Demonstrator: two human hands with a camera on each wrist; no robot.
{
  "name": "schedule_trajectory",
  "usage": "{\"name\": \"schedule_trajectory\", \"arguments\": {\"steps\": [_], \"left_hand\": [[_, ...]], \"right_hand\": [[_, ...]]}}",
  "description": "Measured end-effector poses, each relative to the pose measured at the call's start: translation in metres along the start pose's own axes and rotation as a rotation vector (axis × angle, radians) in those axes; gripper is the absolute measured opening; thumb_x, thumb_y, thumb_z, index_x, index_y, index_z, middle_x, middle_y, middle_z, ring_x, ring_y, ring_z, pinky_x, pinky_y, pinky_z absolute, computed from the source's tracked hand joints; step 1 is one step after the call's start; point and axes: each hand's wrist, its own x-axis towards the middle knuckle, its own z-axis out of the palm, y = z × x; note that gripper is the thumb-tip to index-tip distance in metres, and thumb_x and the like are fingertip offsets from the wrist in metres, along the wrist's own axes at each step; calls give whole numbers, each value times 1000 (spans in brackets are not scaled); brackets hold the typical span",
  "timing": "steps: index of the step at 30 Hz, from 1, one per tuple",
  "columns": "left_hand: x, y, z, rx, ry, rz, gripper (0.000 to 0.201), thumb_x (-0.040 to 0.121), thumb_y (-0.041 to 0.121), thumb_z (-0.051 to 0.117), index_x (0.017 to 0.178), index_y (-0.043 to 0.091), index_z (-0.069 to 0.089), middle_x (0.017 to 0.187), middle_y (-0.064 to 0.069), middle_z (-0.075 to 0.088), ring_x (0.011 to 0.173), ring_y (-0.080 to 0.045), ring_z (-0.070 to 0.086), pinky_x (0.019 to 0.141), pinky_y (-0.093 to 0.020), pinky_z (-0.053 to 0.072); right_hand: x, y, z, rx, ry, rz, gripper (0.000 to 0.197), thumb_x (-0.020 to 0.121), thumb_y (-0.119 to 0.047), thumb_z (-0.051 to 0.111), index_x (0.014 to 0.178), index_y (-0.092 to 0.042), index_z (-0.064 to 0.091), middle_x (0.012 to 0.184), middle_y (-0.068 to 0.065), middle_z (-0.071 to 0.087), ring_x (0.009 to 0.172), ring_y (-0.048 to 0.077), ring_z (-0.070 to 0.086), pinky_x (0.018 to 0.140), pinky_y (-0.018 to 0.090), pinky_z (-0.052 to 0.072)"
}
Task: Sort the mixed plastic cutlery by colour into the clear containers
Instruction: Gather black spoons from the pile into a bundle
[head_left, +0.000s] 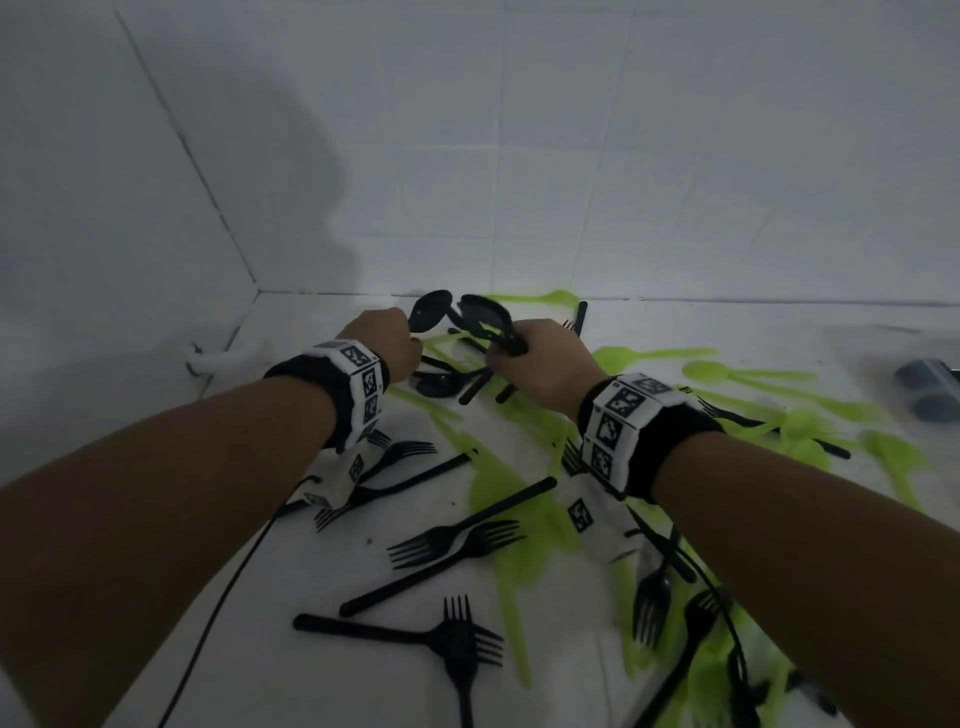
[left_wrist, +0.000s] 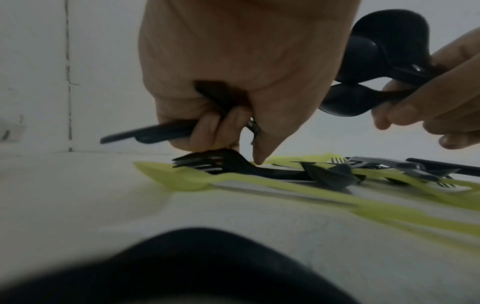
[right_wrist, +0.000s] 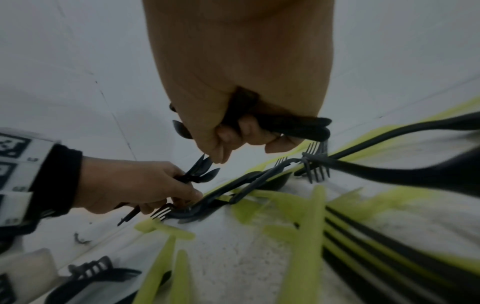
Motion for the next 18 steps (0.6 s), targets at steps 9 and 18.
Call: {"name": "schedule_trajectory", "arguments": {"steps": [9, 18], "left_hand": [[-2, -11, 3, -158, 48, -124, 18, 96, 20, 56, 104, 5, 50, 92, -10, 53, 78, -26, 51, 63, -33, 37], [7, -13, 0, -194, -40, -196, 53, 96, 27, 61, 136, 2, 37, 100, -14, 54, 73, -26, 50, 57, -34, 35]], "right_hand": [[8, -6, 19, -449, -152, -76, 21, 96, -36, 58, 109, -25, 70, 99, 3, 69, 92, 29, 67, 74, 35, 53], [2, -4, 18, -347, -182, -178, 17, 94, -32, 63, 107, -22, 66, 102, 2, 69, 95, 27, 65, 83, 39, 56]]}}
